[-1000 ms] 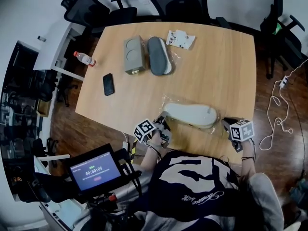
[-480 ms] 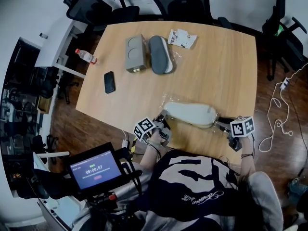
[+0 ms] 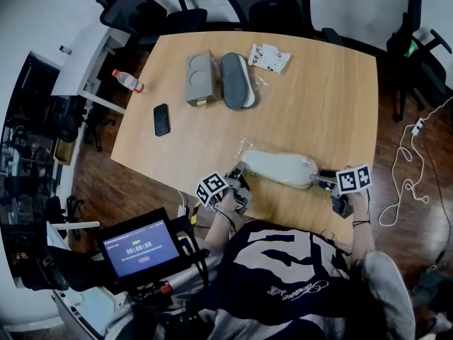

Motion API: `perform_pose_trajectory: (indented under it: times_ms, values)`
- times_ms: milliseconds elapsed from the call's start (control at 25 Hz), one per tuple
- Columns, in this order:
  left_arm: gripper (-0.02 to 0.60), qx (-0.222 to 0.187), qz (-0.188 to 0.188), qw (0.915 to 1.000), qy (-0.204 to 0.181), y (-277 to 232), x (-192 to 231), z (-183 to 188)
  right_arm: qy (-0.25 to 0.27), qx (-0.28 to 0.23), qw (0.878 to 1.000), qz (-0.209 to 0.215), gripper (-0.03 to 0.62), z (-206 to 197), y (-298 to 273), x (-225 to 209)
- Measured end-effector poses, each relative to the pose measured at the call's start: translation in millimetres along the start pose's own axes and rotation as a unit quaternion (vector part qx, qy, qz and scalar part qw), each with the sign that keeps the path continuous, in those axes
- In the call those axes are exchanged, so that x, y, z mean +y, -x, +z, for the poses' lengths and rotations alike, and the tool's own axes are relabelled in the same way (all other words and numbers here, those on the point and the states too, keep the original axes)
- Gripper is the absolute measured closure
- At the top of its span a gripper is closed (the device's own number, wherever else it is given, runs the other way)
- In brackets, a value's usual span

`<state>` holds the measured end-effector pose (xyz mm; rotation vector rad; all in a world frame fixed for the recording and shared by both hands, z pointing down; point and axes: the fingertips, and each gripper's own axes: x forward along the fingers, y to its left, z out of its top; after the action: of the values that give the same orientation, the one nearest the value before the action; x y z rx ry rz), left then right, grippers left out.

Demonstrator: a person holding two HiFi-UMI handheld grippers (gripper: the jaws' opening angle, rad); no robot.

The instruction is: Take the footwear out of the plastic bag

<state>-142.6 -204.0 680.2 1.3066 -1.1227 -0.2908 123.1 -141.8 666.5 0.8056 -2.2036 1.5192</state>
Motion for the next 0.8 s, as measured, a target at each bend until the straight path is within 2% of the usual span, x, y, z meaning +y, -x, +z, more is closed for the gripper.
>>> perform_pose_trajectory:
  times_ms: [80, 160, 280, 400, 640, 800]
  values:
    - [0.533, -0.003, 0.003, 1.0, 0.003, -0.1, 0.2, 0.0, 0.02, 0.021, 0.999, -0.015, 0.396, -0.5, -7.7, 0.1]
    - [0.533, -0.009, 0.007, 0.9999, 0.006, -0.2, 0.4, 0.8, 0.006, 0.028, 1.0, -0.005, 0.401, 1.0, -11.5, 2.1]
    - [0.534, -0.007, 0.008, 0.9999, 0.002, -0.5, -0.2, 0.2, -0.05, 0.026, 0.998, 0.041, 0.398, 3.3, -11.4, 9.0]
    - [0.534, -0.009, 0.007, 0.9999, 0.005, -0.2, 0.0, 0.6, -0.06, 0.015, 0.995, 0.084, 0.401, 2.1, -13.1, 23.8]
    - [0.532, -0.022, -0.008, 0.9993, 0.029, 1.9, 0.2, 5.3, -0.081, -0.026, 0.993, 0.083, 0.477, 7.0, -14.5, 28.3]
    - [0.532, -0.03, -0.033, 0.9984, 0.033, 5.9, -1.7, 4.4, -0.069, -0.035, 0.994, 0.075, 0.496, 6.4, -7.5, 33.9]
